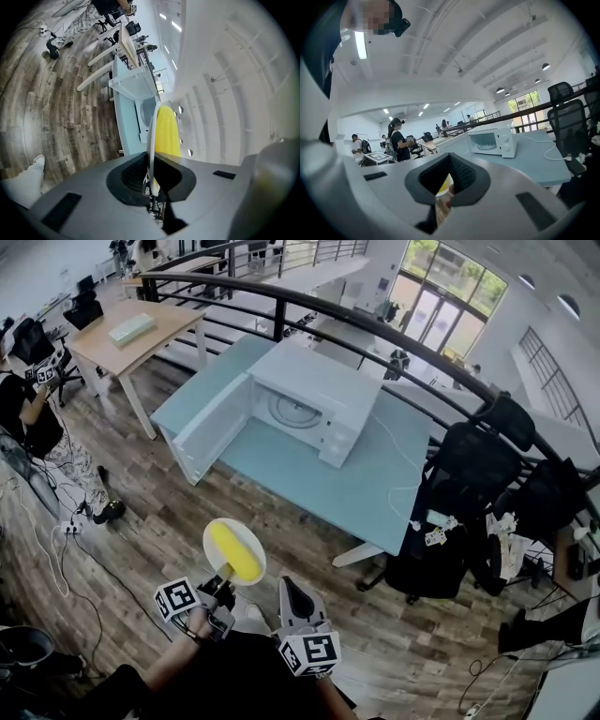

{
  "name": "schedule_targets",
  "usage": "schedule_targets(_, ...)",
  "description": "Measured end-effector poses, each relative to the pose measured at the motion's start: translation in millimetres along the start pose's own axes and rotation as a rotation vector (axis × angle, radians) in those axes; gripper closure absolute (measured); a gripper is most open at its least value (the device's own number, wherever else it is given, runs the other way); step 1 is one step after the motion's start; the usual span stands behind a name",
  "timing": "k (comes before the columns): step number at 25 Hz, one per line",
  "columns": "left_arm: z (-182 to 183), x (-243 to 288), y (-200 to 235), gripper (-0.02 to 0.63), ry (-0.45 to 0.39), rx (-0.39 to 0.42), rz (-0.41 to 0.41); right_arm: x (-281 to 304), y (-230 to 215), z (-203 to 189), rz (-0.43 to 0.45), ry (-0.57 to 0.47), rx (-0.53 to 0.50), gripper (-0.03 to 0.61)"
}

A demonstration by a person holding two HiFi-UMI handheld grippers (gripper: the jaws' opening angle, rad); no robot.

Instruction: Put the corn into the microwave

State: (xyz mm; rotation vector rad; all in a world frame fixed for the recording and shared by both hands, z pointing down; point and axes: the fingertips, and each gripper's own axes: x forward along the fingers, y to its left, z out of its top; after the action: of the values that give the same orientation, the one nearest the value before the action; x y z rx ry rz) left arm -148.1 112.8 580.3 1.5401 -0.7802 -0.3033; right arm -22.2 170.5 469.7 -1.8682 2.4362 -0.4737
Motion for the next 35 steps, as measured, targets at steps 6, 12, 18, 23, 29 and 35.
schedule_targets(6,13,5,2,0.586,0.006,-0.005,-0.003,15,2,2,-0.005,0.003,-0.002,0.571)
schedule_targets(12,25,8,2,0.586,0.000,-0.003,-0.002,24,2,3,-0.009,0.006,0.001,0.571)
schedule_targets(18,33,14,3,0.586,0.002,-0.006,0.009,34,-1,4,-0.012,0.005,-0.004,0.571)
schedule_targets(23,37,29,6,0.586,0.018,-0.013,0.009,43,-12,7,-0.026,0.006,-0.004,0.571)
schedule_targets(29,49,52,7,0.586,0.036,-0.011,0.012,68,-28,9,-0.042,0.009,0.010,0.571)
schedule_targets(35,63,78,8,0.586,0.047,-0.007,0.022,96,-42,6,-0.034,0.024,0.024,0.571)
